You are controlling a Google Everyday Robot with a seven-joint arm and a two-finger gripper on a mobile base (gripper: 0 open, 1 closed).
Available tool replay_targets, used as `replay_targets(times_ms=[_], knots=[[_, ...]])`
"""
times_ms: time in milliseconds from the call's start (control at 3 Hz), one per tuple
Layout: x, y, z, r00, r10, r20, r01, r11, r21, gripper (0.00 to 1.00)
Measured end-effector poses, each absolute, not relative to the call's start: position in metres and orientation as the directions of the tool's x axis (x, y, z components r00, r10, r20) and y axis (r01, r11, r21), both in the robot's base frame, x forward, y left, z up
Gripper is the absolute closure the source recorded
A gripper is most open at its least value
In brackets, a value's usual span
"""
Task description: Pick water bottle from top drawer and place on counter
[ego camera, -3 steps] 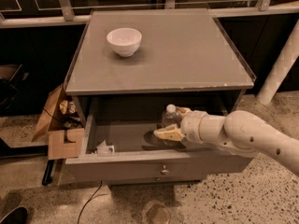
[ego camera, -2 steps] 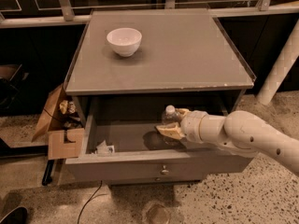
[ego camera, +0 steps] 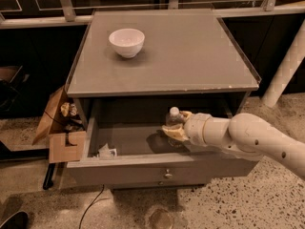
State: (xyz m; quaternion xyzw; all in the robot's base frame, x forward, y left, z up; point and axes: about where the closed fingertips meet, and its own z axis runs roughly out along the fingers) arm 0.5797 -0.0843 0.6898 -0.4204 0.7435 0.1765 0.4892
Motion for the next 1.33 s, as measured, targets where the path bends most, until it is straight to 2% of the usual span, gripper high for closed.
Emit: replay_targets(times_ms=[333, 1000, 1333], knots=[[0.571, -0.078, 0.710, -0.165, -0.448, -0.879, -0.830, 0.544, -0.122, 1.00], [0.567, -0.081, 0.821, -0.130, -0.430, -0.893, -0.903, 0.423, -0.073, 1.00], [0.552, -0.076, 0.824, -0.124, -0.439, -0.890, -0.930, 0.364, -0.049, 1.00]])
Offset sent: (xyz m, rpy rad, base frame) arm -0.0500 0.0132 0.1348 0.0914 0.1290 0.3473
